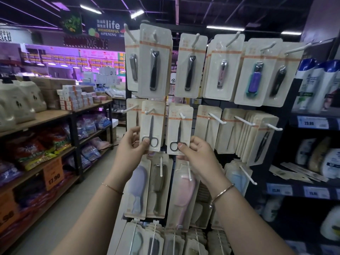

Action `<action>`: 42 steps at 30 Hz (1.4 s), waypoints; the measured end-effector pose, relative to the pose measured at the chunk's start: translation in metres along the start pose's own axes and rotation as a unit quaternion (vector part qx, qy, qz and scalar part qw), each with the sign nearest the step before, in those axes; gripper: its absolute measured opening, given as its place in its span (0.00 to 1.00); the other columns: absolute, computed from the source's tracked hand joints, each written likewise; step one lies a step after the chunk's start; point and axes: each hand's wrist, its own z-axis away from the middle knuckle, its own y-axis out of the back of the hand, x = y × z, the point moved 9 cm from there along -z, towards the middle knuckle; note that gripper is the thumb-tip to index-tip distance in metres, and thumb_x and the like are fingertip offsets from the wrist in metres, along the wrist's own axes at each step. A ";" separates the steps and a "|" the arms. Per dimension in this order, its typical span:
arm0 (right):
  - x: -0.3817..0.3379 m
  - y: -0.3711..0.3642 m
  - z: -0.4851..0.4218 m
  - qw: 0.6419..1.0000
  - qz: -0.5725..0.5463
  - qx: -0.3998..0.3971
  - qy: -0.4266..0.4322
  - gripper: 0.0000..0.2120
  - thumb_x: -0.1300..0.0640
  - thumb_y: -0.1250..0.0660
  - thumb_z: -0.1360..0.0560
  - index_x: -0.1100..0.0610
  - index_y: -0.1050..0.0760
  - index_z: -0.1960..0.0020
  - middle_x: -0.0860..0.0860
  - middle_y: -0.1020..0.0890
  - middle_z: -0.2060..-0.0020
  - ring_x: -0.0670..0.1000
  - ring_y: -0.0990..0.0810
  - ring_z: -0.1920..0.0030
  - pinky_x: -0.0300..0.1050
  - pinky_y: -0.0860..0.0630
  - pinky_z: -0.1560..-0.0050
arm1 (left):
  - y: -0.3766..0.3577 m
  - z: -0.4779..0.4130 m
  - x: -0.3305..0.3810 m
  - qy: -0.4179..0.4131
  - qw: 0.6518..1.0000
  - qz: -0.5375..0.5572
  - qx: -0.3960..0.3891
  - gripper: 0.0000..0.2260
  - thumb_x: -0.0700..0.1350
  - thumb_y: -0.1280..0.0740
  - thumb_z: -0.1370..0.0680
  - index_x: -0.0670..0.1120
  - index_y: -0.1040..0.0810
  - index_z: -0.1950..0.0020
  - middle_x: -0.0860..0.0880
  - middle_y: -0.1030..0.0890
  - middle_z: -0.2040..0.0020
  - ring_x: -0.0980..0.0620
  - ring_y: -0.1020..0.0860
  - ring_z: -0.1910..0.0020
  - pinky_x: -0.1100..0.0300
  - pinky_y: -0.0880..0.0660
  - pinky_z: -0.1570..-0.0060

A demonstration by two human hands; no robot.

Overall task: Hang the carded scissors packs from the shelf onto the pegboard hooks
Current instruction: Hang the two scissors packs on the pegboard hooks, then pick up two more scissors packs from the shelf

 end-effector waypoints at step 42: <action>-0.051 0.117 0.102 0.850 0.508 0.094 0.099 0.12 0.55 0.34 0.25 0.55 0.22 0.42 0.53 0.20 0.48 0.52 0.24 0.46 0.45 0.27 0.46 | -0.130 0.091 0.055 -0.218 0.860 -0.438 -0.147 0.14 0.53 0.36 0.25 0.51 0.23 0.41 0.50 0.22 0.45 0.49 0.23 0.46 0.52 0.25 0.47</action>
